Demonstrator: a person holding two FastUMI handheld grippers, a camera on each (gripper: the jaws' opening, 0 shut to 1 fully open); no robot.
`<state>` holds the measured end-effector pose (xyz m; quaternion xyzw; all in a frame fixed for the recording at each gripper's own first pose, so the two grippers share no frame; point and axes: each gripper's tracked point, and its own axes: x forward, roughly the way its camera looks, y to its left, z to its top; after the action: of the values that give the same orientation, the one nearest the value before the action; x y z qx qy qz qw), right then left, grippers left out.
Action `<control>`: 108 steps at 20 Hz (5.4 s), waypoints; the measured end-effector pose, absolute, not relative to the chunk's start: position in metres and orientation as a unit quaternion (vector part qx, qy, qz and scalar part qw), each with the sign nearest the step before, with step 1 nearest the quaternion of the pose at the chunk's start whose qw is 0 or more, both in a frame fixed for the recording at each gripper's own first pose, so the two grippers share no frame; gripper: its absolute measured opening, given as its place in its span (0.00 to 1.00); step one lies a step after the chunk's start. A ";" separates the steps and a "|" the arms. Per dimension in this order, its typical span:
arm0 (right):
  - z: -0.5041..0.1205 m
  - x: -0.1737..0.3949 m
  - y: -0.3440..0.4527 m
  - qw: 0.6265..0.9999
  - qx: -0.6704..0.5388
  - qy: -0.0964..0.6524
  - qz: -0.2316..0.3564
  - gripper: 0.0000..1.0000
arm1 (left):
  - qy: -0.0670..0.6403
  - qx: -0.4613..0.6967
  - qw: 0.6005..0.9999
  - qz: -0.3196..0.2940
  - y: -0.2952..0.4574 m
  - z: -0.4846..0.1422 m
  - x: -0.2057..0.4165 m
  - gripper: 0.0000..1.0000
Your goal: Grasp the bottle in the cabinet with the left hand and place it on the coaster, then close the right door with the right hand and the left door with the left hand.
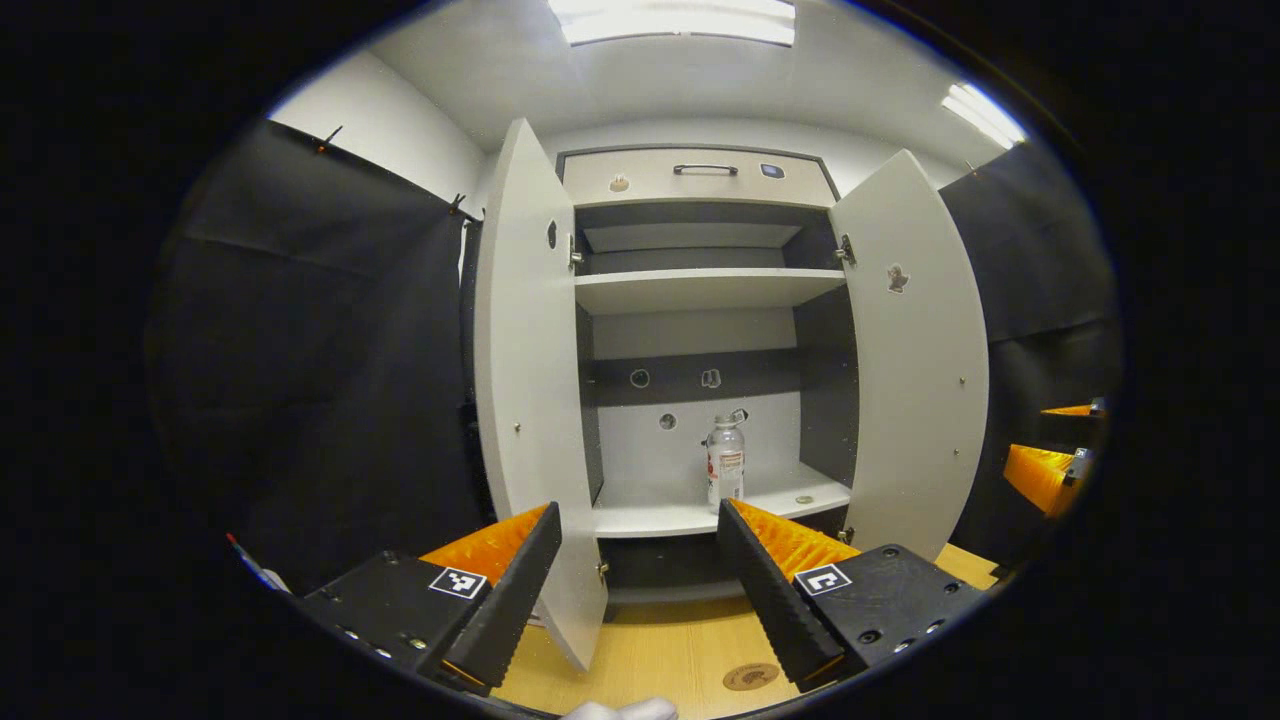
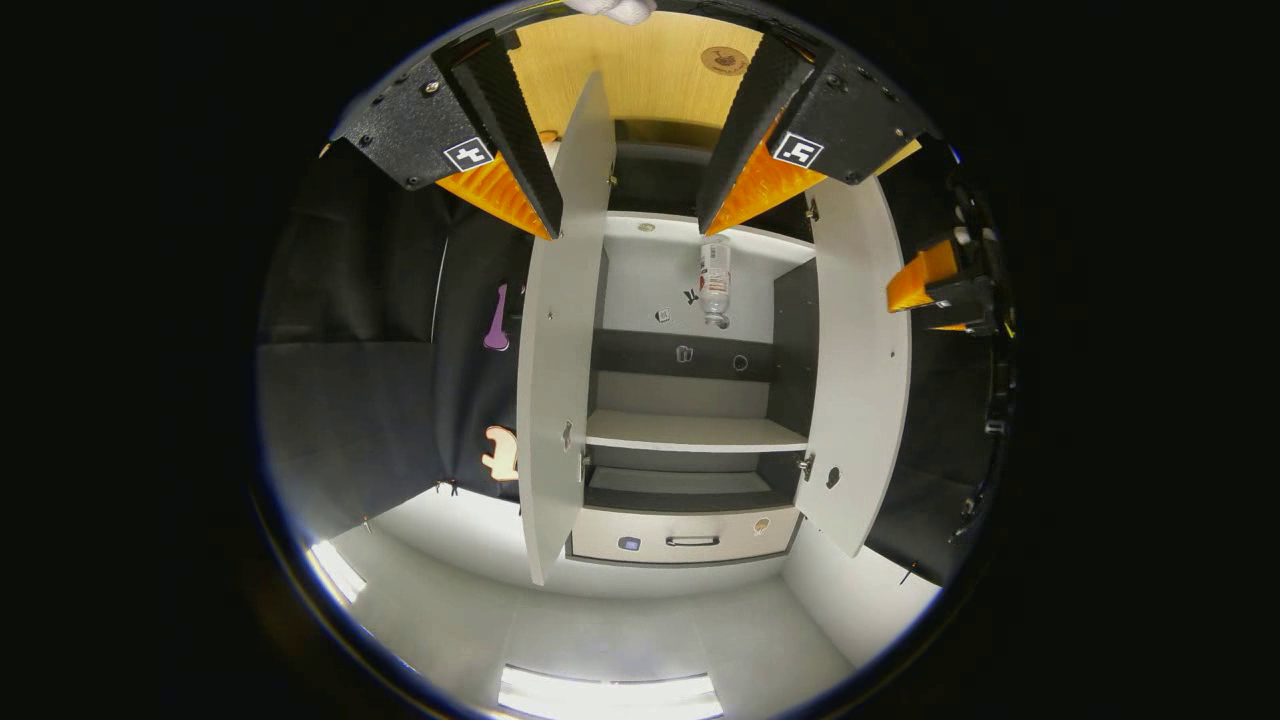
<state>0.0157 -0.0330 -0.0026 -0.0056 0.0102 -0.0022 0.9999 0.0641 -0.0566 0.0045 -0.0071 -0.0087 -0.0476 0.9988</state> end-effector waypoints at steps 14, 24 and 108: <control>0.007 0.069 -0.069 1.000 -0.013 0.013 0.008 0.83 | 0.024 0.003 0.997 -0.076 -0.176 -0.043 0.276 0.96; 0.006 0.075 -0.091 0.999 -0.033 0.018 -0.024 0.83 | 0.029 -0.005 0.998 -0.058 -0.202 -0.054 0.377 0.96; -0.138 -0.024 -0.112 0.989 -0.054 0.134 -0.032 0.84 | 0.094 0.013 0.978 -0.184 -0.246 -0.348 0.158 0.96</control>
<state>-0.0245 -0.1122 -0.1381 -0.0537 0.1344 -0.0318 0.9890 0.1577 -0.2460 -0.3477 0.0132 0.0944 -0.1841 0.9783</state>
